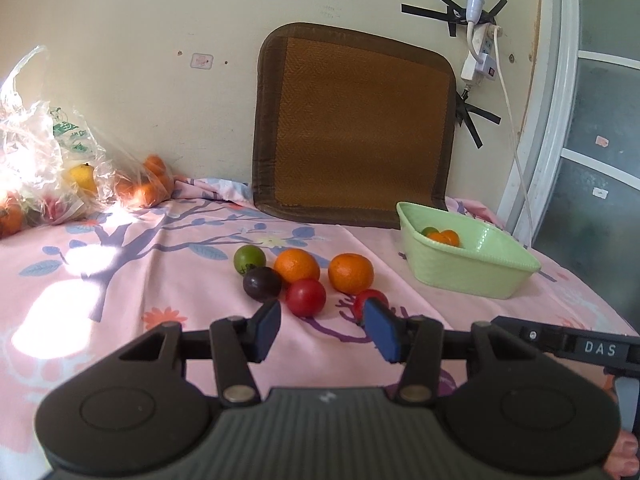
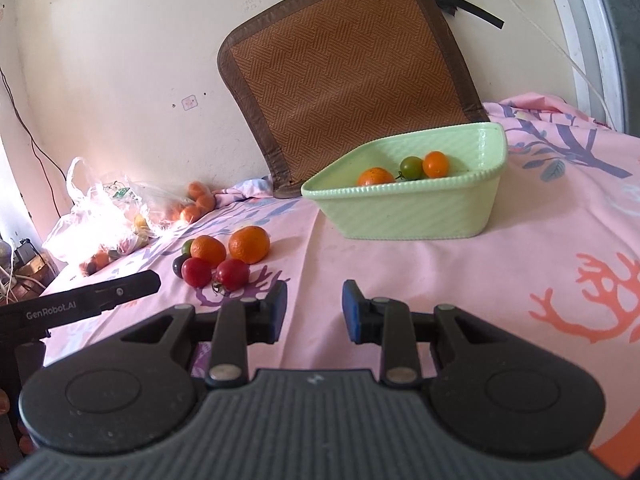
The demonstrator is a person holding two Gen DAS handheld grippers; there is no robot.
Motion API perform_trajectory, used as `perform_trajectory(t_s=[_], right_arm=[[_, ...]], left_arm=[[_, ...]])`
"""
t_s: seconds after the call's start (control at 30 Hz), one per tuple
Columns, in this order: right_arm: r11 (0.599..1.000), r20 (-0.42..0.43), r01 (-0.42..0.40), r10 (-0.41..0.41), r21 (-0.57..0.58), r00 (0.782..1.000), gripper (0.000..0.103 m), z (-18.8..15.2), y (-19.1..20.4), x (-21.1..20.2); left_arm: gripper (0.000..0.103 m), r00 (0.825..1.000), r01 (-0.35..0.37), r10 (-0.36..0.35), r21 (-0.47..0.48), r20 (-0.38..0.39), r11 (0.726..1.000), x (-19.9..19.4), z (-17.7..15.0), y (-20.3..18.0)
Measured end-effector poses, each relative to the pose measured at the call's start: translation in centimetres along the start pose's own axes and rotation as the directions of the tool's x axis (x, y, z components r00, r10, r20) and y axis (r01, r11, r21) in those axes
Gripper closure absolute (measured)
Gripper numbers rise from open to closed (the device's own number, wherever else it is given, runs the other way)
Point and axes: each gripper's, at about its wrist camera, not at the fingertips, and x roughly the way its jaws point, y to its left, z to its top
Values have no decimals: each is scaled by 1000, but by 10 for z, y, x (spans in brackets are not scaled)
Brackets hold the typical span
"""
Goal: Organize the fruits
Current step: 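Withdraw both tools from the basket toward the remaining fruit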
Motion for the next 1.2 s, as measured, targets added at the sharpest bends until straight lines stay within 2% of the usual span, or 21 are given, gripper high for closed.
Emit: perform_trajectory(t_s=[0.27,1.2], right_arm=[[999,0,-33,33,2,999,70,-1,-2,-3],[999,1,-38,38,-5,999,70,-1,-1,-4]], left_arm=[[57,1000,-20,20,-22,-1,1000,0,0,2],[57,1000,-26,26,-27,8,999,-2,0,3]])
